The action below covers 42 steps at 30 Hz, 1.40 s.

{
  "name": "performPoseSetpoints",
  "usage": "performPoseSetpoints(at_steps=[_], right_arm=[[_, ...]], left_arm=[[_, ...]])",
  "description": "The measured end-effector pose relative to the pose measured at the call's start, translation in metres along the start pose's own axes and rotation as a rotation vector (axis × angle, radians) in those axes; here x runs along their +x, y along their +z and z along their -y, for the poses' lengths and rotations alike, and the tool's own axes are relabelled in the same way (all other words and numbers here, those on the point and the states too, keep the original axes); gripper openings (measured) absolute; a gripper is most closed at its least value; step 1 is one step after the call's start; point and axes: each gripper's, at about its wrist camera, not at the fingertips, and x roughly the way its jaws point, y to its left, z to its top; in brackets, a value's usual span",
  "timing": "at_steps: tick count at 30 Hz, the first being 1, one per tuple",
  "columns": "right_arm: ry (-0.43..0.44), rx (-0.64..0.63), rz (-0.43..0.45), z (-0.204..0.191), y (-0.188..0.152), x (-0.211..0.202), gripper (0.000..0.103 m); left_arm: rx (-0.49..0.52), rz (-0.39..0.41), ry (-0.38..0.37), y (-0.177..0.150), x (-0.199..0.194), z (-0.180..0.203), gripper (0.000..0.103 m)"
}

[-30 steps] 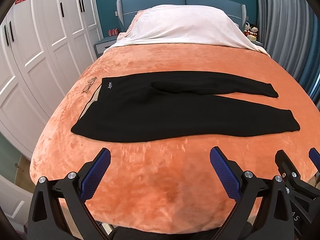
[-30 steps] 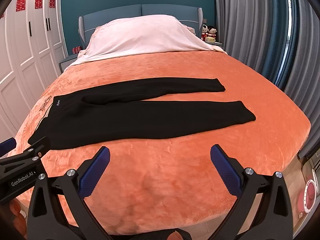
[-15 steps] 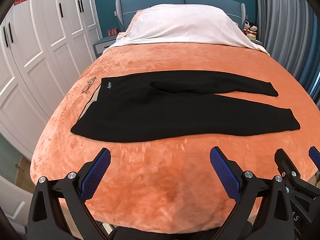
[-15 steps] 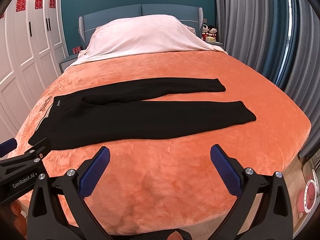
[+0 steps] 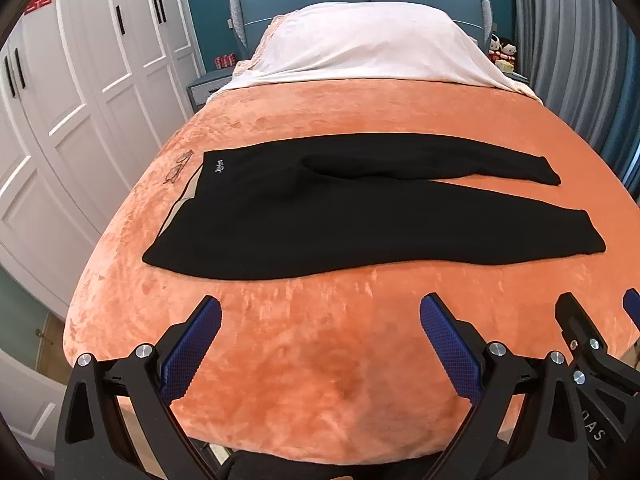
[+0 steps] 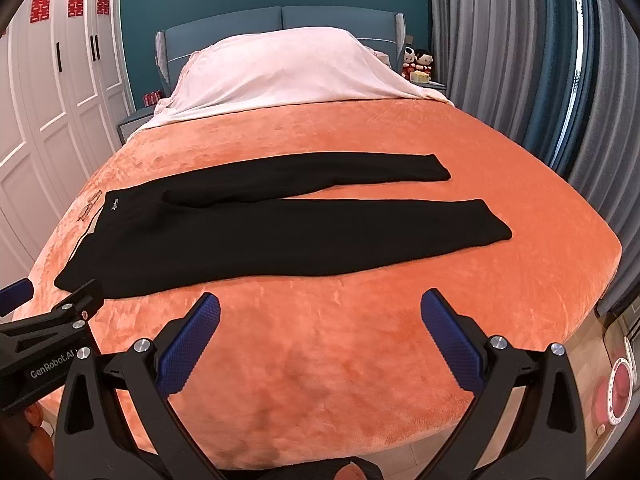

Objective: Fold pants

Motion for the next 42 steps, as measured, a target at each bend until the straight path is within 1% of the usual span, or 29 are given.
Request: performPoseSetpoints(at_steps=[5,14,20,26,28,29,30,33,34,36,38,39,40,42], right_arm=[[0.006,0.002,-0.018,0.001,-0.002,0.007,0.098],[-0.004,-0.004,-0.038,0.002,-0.002,0.020,0.098],[-0.011,-0.009,-0.048,0.003,-0.001,0.031,0.098],[-0.011,-0.042,-0.064,0.003,0.001,0.050,0.098],[0.005,-0.056,-0.074,0.008,0.004,0.062,0.098],[0.019,-0.060,-0.079,0.011,0.007,0.070,0.098],[0.035,-0.062,-0.087,0.020,0.012,0.081,0.098],[0.046,-0.039,-0.098,0.051,0.033,0.112,0.098],[0.049,-0.024,-0.090,0.069,0.046,0.126,0.098],[0.042,-0.019,-0.062,0.100,0.074,0.151,0.098],[0.007,-0.043,-0.029,0.135,0.108,0.188,0.098],[-0.006,-0.053,-0.023,0.146,0.119,0.201,0.098],[-0.030,-0.060,-0.032,0.165,0.135,0.228,0.098],[-0.076,-0.042,-0.068,0.196,0.161,0.276,0.098]], left_arm=[[0.007,-0.004,0.006,0.000,0.003,0.000,0.098],[0.006,-0.016,-0.008,0.002,0.015,0.000,0.098],[0.015,-0.005,-0.016,0.004,0.022,0.003,0.098],[0.032,-0.009,-0.004,0.010,0.040,0.006,0.098],[0.028,-0.011,-0.007,0.013,0.048,0.004,0.098],[0.027,-0.010,-0.036,0.014,0.054,0.003,0.098],[0.027,-0.016,-0.068,0.015,0.059,0.002,0.098],[0.022,-0.037,-0.114,0.017,0.081,-0.001,0.098],[0.021,-0.040,-0.128,0.018,0.088,-0.002,0.098],[-0.002,-0.070,-0.157,0.021,0.107,-0.006,0.097],[-0.022,-0.079,-0.157,0.024,0.124,-0.010,0.096],[-0.025,-0.075,-0.151,0.026,0.130,-0.010,0.096],[-0.021,-0.073,-0.153,0.029,0.139,-0.008,0.096],[0.007,-0.086,-0.133,0.034,0.151,-0.002,0.096]])
